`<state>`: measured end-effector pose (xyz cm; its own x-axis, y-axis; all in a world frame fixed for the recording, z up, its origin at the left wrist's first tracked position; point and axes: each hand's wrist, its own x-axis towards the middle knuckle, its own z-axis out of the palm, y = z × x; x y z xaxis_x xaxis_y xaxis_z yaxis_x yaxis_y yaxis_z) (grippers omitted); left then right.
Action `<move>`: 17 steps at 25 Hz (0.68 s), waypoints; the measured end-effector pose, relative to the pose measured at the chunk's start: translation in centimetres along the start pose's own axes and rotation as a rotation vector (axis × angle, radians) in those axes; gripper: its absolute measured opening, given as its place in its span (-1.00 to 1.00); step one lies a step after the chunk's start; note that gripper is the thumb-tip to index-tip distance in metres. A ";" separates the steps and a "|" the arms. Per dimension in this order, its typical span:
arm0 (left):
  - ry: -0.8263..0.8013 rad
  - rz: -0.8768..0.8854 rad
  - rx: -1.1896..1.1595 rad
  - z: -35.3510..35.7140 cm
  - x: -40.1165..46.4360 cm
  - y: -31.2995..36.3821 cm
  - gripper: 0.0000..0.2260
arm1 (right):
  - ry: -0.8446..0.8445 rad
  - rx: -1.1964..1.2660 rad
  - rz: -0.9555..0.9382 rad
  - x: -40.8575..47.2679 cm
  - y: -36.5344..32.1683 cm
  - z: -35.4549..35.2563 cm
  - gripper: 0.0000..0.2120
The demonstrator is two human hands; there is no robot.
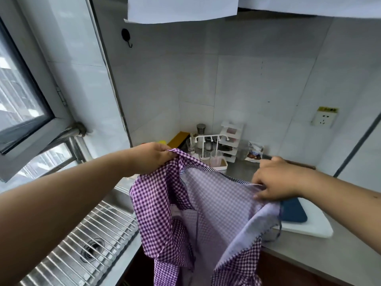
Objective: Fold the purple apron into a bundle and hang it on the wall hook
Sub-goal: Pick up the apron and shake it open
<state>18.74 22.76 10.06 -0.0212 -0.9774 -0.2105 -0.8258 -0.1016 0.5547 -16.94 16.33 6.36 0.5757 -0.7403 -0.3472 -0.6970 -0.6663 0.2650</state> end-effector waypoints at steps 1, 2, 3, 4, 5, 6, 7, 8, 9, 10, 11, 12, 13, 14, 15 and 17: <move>0.000 -0.012 0.019 -0.1 0.1 -0.4 -0.69 | -0.015 0.115 0.017 -0.1 0.3 0.1 -0.64; -0.001 -0.021 0.034 -0.2 0.2 -0.8 -0.67 | -0.021 0.297 0.054 -0.1 0.5 0.1 -0.68; -0.001 -0.036 0.033 -0.3 0.4 -1.1 -0.66 | -0.008 0.567 0.111 -0.2 0.4 -0.2 -0.71; 0.003 -0.054 0.010 -0.4 0.4 -1.3 -0.66 | 0.043 0.916 0.175 -0.1 0.3 -0.4 -0.74; 0.021 -0.070 -0.023 -0.4 0.5 -1.4 -0.67 | 0.122 1.301 0.241 0.1 0.0 -0.5 -0.75; 0.057 -0.074 -0.059 -0.3 0.5 -1.4 -0.70 | 0.180 1.664 0.313 0.3 -0.5 -0.7 -0.74; 0.096 -0.074 -0.104 -0.2 0.5 -1.3 -0.72 | 0.183 1.947 0.341 0.4 -1.1 -0.9 -0.74; 0.125 -0.066 -0.163 -0.1 0.6 -1.2 -0.73 | 0.143 2.128 0.322 0.4 -1.6 -1.2 -0.75; 0.146 -0.073 -0.225 0.1 0.6 -0.8 -0.72 | 0.081 2.244 0.280 0.5 -2.0 -1.4 -0.75; 0.156 -0.083 -0.270 0.2 0.4 -0.4 -0.69 | 0.014 2.310 0.216 0.3 -2.6 -1.7 -0.75; 0.158 -0.094 -0.301 0.4 0.3 0.1 -0.67 | -0.034 2.355 0.149 0.4 -2.9 -1.6 -0.72; 0.151 -0.099 -0.333 0.6 0.3 0.4 -0.64 | -0.062 2.381 0.109 0.4 -3.5 -1.5 -0.69; 0.144 -0.108 -0.381 0.8 0.3 0.6 -0.62 | -0.068 2.358 0.080 0.4 -4.2 -1.1 -0.68; 0.134 -0.111 -0.430 1.0 0.2 0.9 -0.61 | -0.047 2.299 0.073 0.6 -4.9 -0.4 -0.69; 0.125 -0.111 -0.472 1.1 0.1 1.2 -0.59 | -0.007 2.225 0.059 0.9 -5.7 0.5 -0.68; 0.095 -0.107 -0.478 1.3 0.0 1.5 -0.53 | 0.073 2.036 0.037 1.2 -7.3 2.0 -0.62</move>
<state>16.78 22.85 9.88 0.1195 -0.9671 -0.2245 -0.4690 -0.2543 0.8458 -12.00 20.49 2.26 0.5294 -0.7845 -0.3229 -0.0489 0.3518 -0.9348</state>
